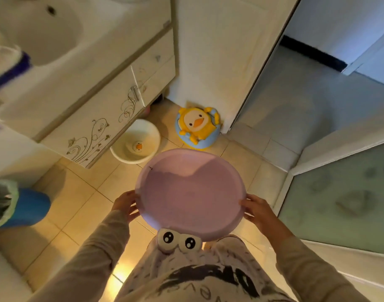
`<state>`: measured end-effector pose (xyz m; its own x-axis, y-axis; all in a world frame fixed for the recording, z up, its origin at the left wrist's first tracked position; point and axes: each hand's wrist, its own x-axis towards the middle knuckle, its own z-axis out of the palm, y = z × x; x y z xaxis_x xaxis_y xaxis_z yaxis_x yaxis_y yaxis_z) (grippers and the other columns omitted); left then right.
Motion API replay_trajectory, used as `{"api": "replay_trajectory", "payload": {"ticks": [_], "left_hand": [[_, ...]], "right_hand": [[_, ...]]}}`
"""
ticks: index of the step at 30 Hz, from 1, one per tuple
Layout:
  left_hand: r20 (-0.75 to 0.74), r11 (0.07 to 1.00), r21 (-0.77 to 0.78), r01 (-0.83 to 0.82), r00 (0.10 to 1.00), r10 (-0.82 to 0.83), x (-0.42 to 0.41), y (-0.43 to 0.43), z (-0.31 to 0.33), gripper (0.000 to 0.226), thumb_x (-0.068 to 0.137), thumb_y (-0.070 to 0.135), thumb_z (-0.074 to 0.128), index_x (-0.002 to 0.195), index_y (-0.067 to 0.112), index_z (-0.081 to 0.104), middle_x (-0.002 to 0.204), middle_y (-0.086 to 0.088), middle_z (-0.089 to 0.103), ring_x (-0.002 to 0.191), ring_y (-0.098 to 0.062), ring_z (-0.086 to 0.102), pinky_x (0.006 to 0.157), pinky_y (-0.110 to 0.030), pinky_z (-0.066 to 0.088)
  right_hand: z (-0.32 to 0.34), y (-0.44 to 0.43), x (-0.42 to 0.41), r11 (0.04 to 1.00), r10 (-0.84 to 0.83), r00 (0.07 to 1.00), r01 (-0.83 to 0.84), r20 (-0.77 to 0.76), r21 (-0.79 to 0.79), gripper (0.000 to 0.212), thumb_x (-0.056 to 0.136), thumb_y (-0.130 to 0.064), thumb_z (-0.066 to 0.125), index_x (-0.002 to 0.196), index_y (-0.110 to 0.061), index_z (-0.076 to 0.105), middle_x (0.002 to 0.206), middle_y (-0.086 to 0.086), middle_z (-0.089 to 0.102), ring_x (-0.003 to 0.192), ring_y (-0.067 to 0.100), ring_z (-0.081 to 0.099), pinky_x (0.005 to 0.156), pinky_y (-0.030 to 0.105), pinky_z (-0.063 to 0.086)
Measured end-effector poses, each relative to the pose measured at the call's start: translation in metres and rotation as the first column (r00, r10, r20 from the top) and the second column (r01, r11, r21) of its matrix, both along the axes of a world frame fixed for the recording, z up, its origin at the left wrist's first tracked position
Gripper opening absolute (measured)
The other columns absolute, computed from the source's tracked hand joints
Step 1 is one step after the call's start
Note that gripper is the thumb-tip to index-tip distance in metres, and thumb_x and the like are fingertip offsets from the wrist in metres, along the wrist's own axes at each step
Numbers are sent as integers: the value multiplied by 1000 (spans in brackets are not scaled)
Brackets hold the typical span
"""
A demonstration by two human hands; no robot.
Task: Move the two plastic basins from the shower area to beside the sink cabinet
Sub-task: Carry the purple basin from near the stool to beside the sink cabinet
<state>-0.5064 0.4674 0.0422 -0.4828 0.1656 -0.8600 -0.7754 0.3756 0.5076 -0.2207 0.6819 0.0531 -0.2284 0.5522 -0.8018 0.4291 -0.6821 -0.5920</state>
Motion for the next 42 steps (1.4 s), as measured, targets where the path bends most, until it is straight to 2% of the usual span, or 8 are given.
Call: {"api": "replay_trajectory", "payload": {"ticks": [6,13,20,23,28,32,38,42], "left_hand": [[-8,996,0,-90,996,90,-39,37,13,21,86,6,49,106,13,55,77,-6,58,66,-22,53,55,-33,46],[-31,958,-40,-284,959,283,-64,50,9,21,87,3,50,105,9,56,80,-6,60,70,-22,57,60,-34,49],[14,813,-121,-570,817,576,-42,80,6,12,88,3,49,98,5,56,81,-8,58,72,-24,55,70,-36,49],[37,771,-144,-621,775,631,-32,101,4,15,87,0,48,77,6,57,79,-10,57,71,-25,54,70,-36,47],[79,693,-173,-700,692,718,-22,137,-5,18,86,-1,49,72,8,57,78,-10,57,71,-25,55,75,-39,49],[108,633,-242,-735,628,771,-17,153,-22,13,86,-1,49,92,0,60,83,-12,60,74,-28,57,69,-36,50],[151,614,-304,-728,600,786,-29,153,-70,45,84,-8,52,129,-7,50,90,-14,58,85,-31,56,76,-43,50],[179,658,-320,-682,638,749,-52,149,-128,42,86,-8,51,127,-6,51,75,-8,55,66,-23,53,62,-35,48]], "right_hand": [[2,61,-67,995,95,995,-95,0,8,31,83,-3,59,112,-12,62,87,5,64,80,22,58,69,32,46],[-10,129,-152,943,332,943,-331,12,-31,29,84,0,57,111,-9,62,88,7,64,81,24,57,71,34,44],[-24,208,-248,778,627,779,-627,-12,-34,26,87,-6,57,112,-14,62,99,10,65,87,25,61,64,30,49],[-30,239,-285,692,721,693,-720,-2,-47,32,86,-4,58,118,-8,60,105,13,63,96,29,59,68,32,51],[-45,273,-326,576,817,572,-815,71,-67,38,86,-3,58,124,-7,57,109,12,61,99,29,58,73,34,50],[-64,283,-343,527,848,514,-843,133,-104,38,85,-2,58,123,-9,58,97,6,63,95,28,58,69,33,50],[-111,283,-355,478,873,438,-857,213,-195,40,86,-3,59,125,-9,56,109,10,61,99,30,58,73,37,51],[-166,280,-367,481,869,421,-843,260,-242,35,87,-4,58,121,-12,56,102,9,61,94,29,59,62,32,49]]}}
